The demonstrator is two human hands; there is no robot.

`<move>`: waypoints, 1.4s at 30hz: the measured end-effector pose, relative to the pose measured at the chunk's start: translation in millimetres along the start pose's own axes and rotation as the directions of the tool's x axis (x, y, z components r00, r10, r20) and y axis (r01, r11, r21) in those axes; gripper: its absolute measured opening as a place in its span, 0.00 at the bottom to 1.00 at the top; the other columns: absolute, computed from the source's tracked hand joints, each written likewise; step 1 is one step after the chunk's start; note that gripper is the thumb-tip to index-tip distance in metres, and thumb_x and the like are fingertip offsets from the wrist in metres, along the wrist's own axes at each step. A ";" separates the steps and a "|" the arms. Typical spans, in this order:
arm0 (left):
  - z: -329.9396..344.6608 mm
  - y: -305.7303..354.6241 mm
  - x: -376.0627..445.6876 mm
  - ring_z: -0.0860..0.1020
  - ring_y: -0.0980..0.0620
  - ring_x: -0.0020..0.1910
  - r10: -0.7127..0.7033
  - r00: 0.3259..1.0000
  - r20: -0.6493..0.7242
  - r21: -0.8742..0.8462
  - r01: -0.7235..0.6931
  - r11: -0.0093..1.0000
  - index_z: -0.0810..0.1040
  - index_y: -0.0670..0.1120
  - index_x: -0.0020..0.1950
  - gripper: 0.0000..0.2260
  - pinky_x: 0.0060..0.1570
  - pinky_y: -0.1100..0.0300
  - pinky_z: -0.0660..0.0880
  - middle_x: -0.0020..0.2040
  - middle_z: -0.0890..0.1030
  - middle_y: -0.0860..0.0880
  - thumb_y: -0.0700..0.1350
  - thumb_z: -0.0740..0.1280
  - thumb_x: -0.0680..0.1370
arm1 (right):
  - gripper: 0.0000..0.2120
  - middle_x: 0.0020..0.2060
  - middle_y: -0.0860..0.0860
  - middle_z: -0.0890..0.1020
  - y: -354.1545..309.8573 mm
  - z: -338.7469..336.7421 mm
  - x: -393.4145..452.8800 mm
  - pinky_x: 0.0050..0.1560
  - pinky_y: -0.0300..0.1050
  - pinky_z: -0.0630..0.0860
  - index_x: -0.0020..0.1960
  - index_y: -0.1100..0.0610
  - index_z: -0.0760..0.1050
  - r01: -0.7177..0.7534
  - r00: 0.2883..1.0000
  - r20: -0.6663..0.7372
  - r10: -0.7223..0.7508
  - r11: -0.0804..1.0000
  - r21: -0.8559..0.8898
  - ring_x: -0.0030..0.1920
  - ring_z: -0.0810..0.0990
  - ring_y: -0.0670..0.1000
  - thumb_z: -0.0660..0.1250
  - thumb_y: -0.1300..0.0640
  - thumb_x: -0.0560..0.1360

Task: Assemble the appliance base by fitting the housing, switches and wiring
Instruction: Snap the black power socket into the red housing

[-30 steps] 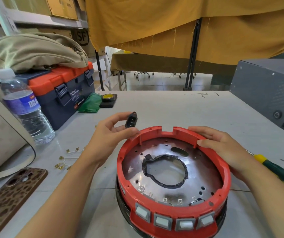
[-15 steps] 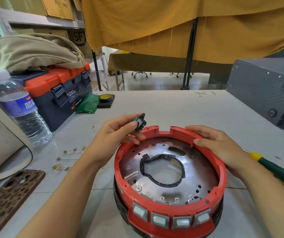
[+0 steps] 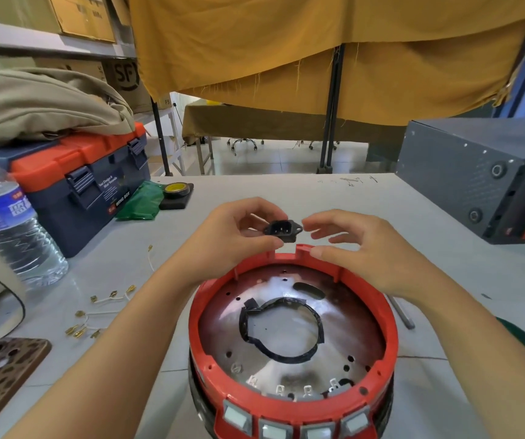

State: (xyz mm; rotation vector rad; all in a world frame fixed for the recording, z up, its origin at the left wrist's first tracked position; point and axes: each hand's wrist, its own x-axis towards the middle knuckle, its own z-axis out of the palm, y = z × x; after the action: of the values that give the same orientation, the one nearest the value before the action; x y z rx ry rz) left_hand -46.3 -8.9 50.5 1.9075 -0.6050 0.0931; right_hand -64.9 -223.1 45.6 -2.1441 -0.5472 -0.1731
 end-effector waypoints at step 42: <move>-2.6 -10.4 14.0 0.82 0.50 0.39 -0.170 0.984 0.055 -0.059 0.173 0.983 0.78 0.43 0.46 0.08 0.44 0.64 0.79 0.40 0.84 0.43 0.41 0.74 0.70 | 0.21 0.50 0.46 0.82 4.1 -5.2 45.2 0.50 0.41 0.80 0.59 0.49 0.70 -0.049 0.987 0.162 0.018 0.981 0.189 0.45 0.83 0.48 0.72 0.62 0.72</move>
State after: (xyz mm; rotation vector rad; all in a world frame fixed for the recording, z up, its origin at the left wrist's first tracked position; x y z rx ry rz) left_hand -28.8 -8.7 47.5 1.8961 -0.4694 -0.0838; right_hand -22.3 -214.9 60.1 -1.9864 -0.5944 0.0698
